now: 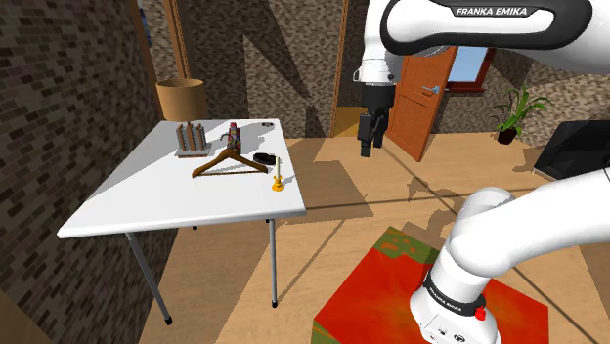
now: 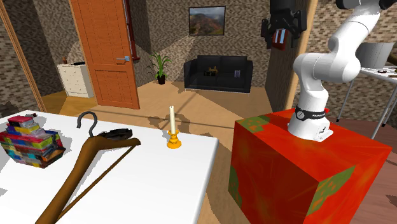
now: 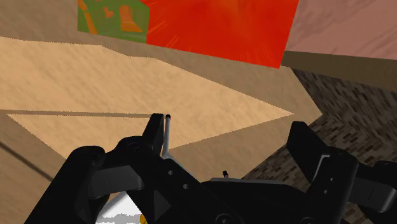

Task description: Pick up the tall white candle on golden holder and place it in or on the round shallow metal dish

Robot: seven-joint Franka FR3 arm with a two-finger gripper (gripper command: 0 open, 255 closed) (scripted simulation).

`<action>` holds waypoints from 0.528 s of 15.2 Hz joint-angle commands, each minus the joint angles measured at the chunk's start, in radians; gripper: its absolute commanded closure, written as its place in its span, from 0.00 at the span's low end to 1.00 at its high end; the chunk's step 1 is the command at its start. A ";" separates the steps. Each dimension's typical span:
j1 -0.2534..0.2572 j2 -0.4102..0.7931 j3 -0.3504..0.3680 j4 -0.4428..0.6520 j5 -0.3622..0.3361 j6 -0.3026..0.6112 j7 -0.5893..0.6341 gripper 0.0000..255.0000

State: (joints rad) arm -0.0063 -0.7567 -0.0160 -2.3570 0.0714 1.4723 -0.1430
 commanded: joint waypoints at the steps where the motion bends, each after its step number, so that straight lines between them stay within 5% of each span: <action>1: 0.000 0.000 0.000 0.000 0.000 0.000 0.000 0.00; 8: 0.001 0.104 -0.028 -0.110 -0.013 0.329 -0.075 0.00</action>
State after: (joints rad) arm -0.0082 -0.6778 -0.0436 -2.4578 0.0566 1.7459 -0.2110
